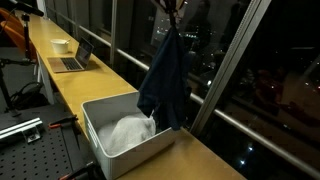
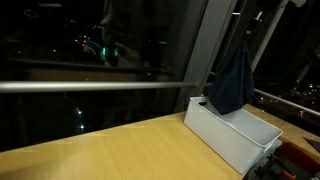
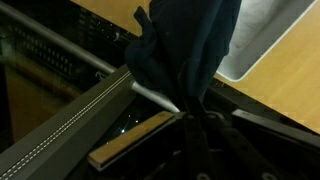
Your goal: Remove the items from the storage box and put them on the table then place them back.
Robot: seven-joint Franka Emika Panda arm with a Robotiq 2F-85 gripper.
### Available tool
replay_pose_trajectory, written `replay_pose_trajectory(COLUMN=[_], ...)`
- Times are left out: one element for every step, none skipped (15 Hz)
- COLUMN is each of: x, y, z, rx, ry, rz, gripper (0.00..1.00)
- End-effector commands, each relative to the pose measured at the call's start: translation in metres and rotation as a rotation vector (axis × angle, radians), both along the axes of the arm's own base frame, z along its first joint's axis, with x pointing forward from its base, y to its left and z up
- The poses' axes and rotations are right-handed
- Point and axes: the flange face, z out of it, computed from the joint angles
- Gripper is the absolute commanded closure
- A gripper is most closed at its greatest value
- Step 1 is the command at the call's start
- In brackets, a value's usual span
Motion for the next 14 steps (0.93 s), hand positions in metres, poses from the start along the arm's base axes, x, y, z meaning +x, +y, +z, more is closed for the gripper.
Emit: replay_pose_trajectory(x=[-0.009, -0.013, -0.016, -0.02, -0.024, -0.026, -0.029, -0.03, -0.032, -0.032, -0.033, -0.033, -0.033, -0.033], y=[-0.009, -0.014, -0.018, -0.022, -0.025, -0.026, -0.026, -0.025, -0.023, -0.02, -0.018, -0.015, -0.013, -0.01], z=[-0.077, -0.108, -0.132, -0.156, -0.179, -0.197, -0.213, -0.226, -0.235, -0.245, -0.251, -0.257, -0.26, -0.262], rx=[0.068, 0.087, 0.104, 0.117, 0.13, 0.139, 0.145, 0.15, 0.152, 0.152, 0.153, 0.152, 0.15, 0.149], ry=[0.053, 0.083, 0.105, 0.129, 0.152, 0.17, 0.186, 0.199, 0.21, 0.222, 0.232, 0.244, 0.251, 0.256], rz=[0.001, -0.006, -0.011, -0.019, -0.025, -0.03, -0.033, -0.033, -0.031, -0.027, -0.024, -0.021, -0.018, -0.014], gripper=[1.0, 1.0, 1.0, 1.0, 1.0, 1.0, 1.0, 1.0, 1.0, 1.0, 1.0, 0.74, 0.73, 0.66])
